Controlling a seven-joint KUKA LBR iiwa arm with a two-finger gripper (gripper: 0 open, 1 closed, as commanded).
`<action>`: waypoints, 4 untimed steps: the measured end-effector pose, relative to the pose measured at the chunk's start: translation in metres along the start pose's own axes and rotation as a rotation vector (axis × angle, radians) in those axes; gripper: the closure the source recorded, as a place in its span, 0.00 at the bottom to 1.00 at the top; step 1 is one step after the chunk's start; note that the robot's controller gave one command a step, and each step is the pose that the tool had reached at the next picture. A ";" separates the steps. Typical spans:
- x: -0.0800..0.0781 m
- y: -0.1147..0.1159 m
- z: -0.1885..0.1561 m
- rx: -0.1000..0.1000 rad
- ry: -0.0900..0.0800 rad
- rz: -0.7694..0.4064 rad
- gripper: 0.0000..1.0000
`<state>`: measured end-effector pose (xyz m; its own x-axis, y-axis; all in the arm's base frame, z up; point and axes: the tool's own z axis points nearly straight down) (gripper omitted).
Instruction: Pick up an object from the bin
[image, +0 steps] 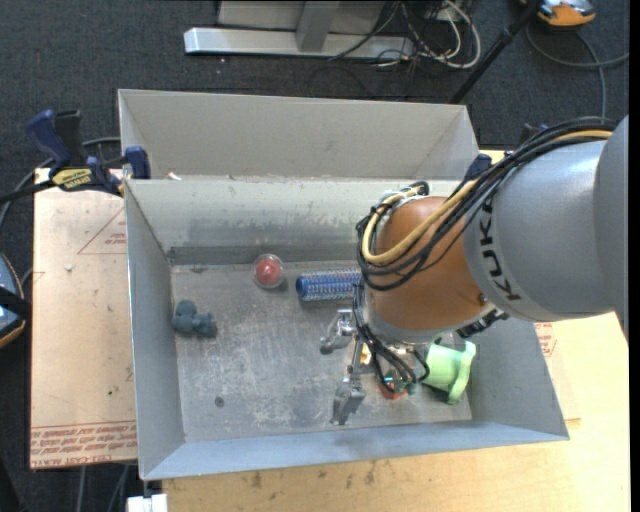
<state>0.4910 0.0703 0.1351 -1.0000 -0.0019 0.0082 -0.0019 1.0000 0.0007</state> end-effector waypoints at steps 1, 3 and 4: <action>-0.032 -0.106 -0.043 0.002 -0.015 0.180 0.00; -0.027 -0.083 0.049 -0.001 -0.010 0.325 1.00; -0.032 -0.071 -0.096 -0.004 -0.019 0.346 1.00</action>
Offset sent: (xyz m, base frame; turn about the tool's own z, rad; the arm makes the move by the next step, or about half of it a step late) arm 0.0313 -0.1021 0.0414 0.1720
